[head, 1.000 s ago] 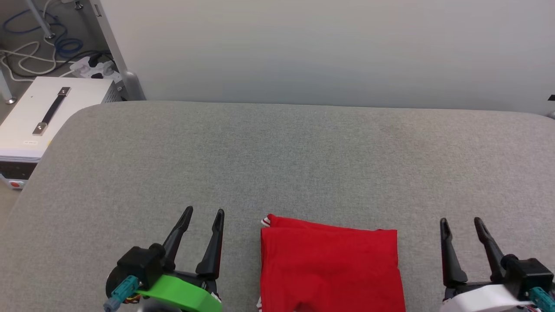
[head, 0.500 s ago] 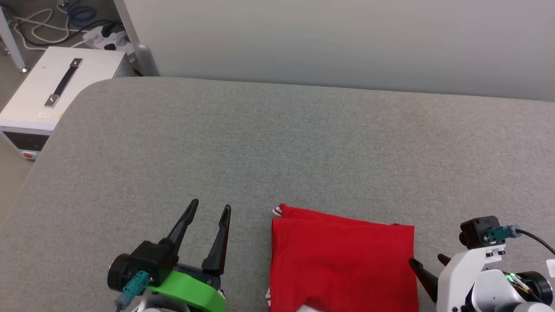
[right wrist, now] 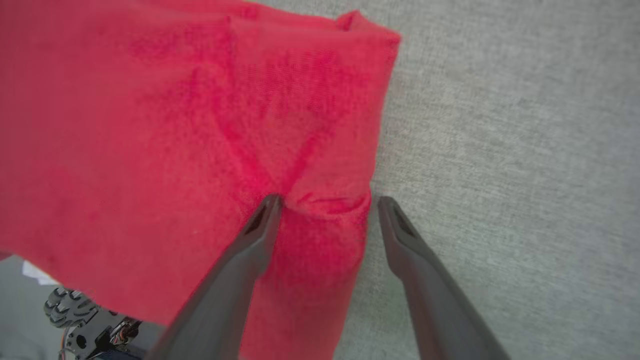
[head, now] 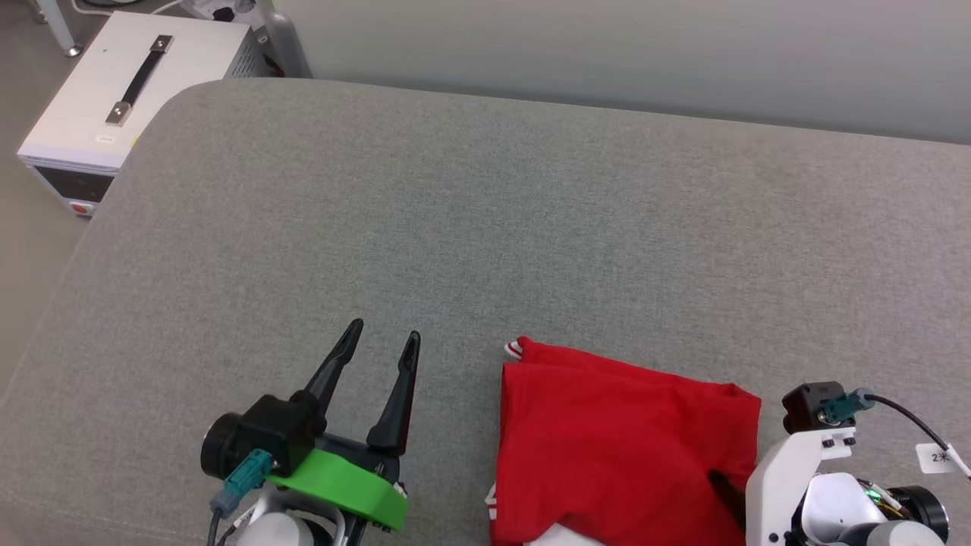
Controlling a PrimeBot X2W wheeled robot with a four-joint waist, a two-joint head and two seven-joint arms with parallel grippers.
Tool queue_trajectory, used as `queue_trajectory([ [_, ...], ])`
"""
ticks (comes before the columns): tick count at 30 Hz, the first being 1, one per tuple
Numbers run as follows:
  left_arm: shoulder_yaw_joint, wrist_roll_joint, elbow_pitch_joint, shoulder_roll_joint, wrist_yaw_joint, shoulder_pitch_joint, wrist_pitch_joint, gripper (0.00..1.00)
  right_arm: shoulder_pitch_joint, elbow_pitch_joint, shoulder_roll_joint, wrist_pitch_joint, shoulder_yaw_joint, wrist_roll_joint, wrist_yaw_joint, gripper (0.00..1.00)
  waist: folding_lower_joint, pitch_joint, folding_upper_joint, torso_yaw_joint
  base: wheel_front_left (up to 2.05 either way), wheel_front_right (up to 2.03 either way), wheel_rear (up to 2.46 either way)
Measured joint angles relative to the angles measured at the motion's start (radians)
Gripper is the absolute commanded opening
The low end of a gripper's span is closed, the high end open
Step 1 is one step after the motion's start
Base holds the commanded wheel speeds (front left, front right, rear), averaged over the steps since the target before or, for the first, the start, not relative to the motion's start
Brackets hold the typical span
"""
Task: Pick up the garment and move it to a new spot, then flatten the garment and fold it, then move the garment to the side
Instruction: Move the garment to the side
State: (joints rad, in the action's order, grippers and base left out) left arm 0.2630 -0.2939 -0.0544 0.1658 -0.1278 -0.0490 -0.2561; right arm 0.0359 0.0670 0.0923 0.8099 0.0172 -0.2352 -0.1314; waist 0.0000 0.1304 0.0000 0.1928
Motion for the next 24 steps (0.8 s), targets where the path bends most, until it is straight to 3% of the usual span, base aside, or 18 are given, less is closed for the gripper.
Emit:
queue_trajectory([
  [5,0.002,-0.004,-0.001,0.002,0.0,-0.016,0.0,1.0,-0.021,-0.067,-0.004,-0.005,0.016,-0.027,0.0,1.0,0.0,0.024,0.0,0.016,0.0,0.0,0.0],
  [7,0.009,-0.01,-0.005,0.005,0.0,-0.016,0.0,1.0,-0.034,-0.094,-0.001,-0.017,0.033,-0.032,0.0,0.52,0.0,0.031,0.0,0.018,0.0,0.0,0.0],
  [8,0.014,-0.015,-0.007,0.008,0.0,-0.017,0.0,1.0,-0.04,-0.105,0.003,-0.026,0.04,-0.032,0.0,0.0,0.0,0.033,0.0,0.019,0.0,0.0,0.0],
  [19,0.075,-0.074,-0.035,0.035,0.0,-0.019,0.0,1.0,-0.084,-0.15,0.075,-0.165,0.144,0.0,-0.001,0.0,0.0,0.004,0.0,-0.022,0.0,0.0,0.0],
  [24,0.09,-0.083,-0.034,0.046,0.0,-0.018,0.0,1.0,-0.102,-0.133,0.179,-0.176,0.199,0.021,-0.001,0.0,0.0,-0.01,0.0,-0.073,0.0,0.0,0.0],
])
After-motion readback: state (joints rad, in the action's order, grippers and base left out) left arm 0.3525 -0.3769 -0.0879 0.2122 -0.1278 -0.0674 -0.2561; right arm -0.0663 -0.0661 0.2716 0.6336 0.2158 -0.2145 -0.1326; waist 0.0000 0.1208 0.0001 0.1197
